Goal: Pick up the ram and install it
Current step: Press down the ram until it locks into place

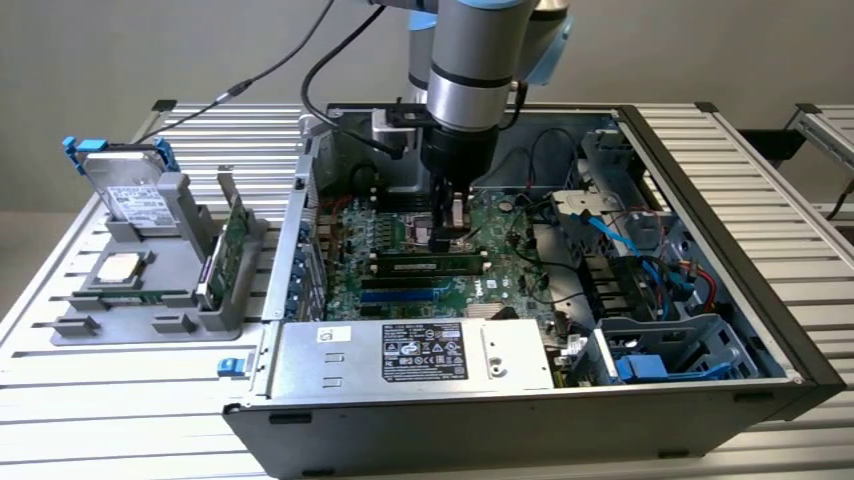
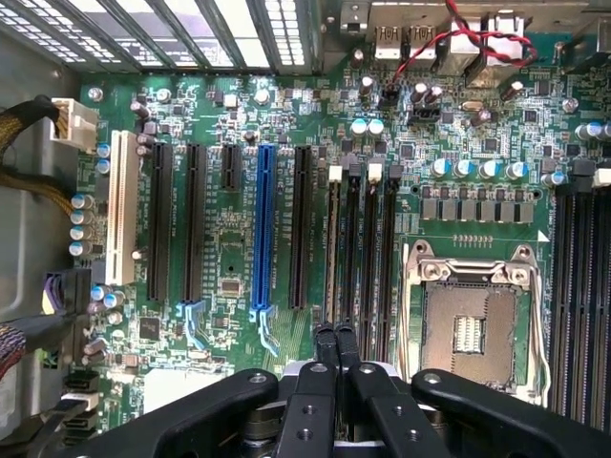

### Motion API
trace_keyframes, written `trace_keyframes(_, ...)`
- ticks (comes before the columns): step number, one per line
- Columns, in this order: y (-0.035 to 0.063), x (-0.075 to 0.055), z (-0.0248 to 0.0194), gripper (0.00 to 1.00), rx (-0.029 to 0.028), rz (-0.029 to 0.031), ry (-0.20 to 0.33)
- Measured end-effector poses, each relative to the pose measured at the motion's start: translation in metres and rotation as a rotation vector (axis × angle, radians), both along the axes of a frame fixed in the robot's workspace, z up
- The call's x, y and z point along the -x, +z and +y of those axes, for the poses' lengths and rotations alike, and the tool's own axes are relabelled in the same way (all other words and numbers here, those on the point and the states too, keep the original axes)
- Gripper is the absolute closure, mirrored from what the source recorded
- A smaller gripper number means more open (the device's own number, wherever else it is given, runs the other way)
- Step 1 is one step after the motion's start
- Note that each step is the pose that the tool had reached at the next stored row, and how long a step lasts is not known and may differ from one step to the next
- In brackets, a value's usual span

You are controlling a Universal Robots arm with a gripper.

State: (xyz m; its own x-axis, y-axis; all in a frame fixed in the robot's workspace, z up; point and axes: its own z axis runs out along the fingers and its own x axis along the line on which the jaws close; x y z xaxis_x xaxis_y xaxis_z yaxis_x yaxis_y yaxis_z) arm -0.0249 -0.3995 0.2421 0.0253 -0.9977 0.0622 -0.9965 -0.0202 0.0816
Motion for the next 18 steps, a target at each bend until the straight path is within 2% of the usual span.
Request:
trace_keyframes(9,-0.0033,0.0005,0.0002,0.9,0.002,0.0,0.0)
trace_keyframes(16,-0.0056,0.0008,0.0006,0.9,0.0081,-0.0001,0.0)
trace_keyframes(18,-0.0071,0.0008,0.0016,0.9,0.0138,0.0001,0.0)
